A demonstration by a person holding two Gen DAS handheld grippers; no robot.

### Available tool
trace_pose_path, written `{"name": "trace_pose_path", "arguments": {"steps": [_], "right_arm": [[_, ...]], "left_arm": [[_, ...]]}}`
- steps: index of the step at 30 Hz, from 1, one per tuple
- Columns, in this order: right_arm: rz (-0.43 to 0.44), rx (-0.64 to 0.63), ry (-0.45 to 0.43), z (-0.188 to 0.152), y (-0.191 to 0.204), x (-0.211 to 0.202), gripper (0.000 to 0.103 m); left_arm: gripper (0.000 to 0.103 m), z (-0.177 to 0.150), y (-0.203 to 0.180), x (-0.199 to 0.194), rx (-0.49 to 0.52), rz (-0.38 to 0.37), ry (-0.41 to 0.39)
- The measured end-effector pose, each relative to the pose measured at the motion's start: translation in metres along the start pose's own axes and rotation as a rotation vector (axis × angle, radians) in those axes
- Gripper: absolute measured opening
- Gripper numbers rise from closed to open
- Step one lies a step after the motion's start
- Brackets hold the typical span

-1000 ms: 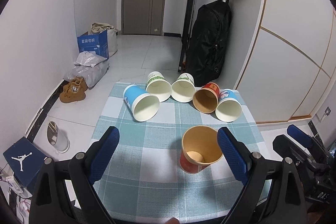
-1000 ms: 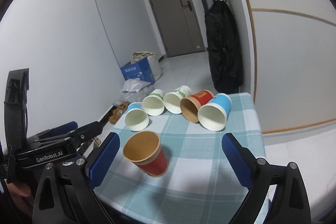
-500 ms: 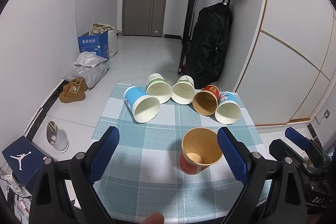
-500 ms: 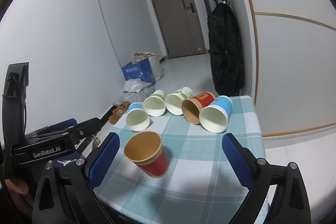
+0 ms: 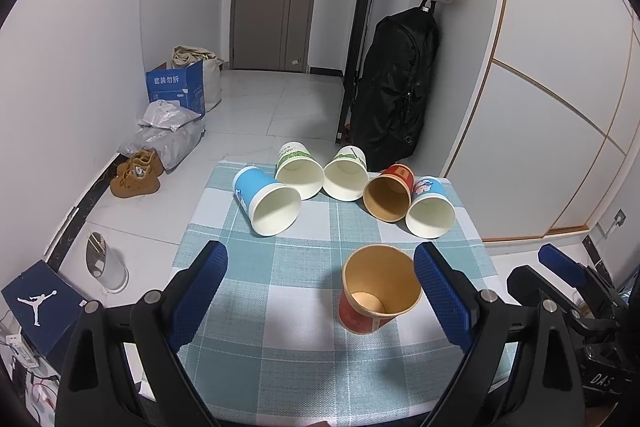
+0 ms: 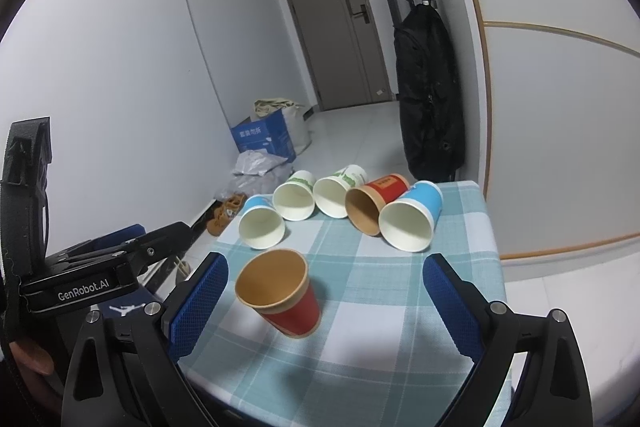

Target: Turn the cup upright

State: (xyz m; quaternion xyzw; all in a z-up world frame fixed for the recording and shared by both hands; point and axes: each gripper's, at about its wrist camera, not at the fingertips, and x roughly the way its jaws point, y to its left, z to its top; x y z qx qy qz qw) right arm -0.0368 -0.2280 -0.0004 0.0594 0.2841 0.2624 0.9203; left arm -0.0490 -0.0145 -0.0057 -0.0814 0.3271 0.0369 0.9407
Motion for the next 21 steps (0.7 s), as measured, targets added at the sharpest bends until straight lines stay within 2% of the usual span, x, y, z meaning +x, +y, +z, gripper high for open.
{"name": "trace_pose_path", "arguments": {"steps": [17, 21], "right_arm": [[-0.006, 0.009, 0.007, 0.0006, -0.0017, -0.0004, 0.099], [-0.007, 0.01, 0.013, 0.0002, -0.0012, 0.0006, 0.099]], "left_arm": [[0.092, 0.0008, 0.002, 0.0002, 0.004, 0.0, -0.006], [0.092, 0.0022, 0.0011, -0.0027, 0.014, 0.026, -0.032]]}}
